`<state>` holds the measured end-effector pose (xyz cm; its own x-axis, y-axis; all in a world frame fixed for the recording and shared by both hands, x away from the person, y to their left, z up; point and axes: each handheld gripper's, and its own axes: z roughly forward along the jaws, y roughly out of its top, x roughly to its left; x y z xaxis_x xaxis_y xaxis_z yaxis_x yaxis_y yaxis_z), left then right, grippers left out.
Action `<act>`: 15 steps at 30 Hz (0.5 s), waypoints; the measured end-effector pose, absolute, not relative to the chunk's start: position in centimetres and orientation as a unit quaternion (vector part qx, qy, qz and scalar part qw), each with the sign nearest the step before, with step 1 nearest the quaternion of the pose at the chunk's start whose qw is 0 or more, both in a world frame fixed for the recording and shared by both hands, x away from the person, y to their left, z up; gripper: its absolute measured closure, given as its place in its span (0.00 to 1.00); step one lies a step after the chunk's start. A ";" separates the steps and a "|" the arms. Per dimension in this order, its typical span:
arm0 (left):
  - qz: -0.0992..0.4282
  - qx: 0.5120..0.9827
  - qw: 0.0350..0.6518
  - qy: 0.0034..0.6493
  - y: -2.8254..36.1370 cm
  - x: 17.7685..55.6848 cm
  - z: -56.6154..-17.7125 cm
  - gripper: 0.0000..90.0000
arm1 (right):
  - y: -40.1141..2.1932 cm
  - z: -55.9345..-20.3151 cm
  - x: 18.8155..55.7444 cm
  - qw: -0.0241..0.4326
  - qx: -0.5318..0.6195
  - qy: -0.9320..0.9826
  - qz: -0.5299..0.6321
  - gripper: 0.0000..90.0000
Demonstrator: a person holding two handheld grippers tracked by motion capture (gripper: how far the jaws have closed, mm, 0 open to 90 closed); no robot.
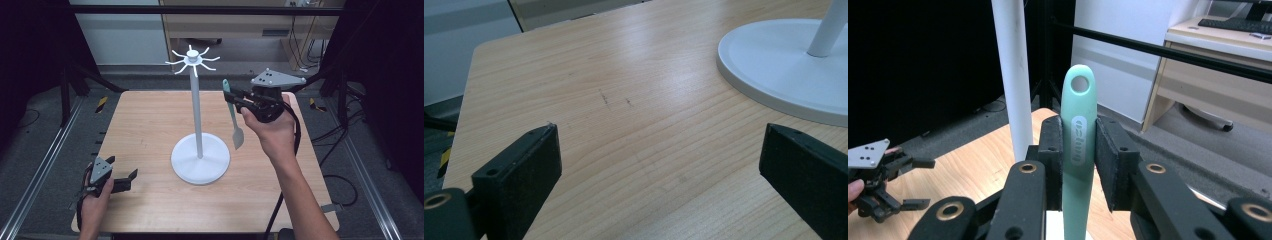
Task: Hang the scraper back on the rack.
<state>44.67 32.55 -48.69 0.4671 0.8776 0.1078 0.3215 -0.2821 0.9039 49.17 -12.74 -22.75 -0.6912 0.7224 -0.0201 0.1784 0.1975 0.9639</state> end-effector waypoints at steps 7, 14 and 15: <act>0.318 0.735 0.439 0.408 32.6 44.7 -48.7 0.03 | -12.7 -22.2 49.0 0.247 0.302 0.732 0.558 0.83; 0.318 0.734 0.440 0.408 32.5 44.6 -48.7 0.03 | -12.6 -21.9 48.9 0.249 0.299 0.730 0.562 0.83; 0.318 0.734 0.440 0.408 32.5 44.6 -48.7 0.03 | -12.6 -21.9 48.8 0.249 0.299 0.729 0.563 0.83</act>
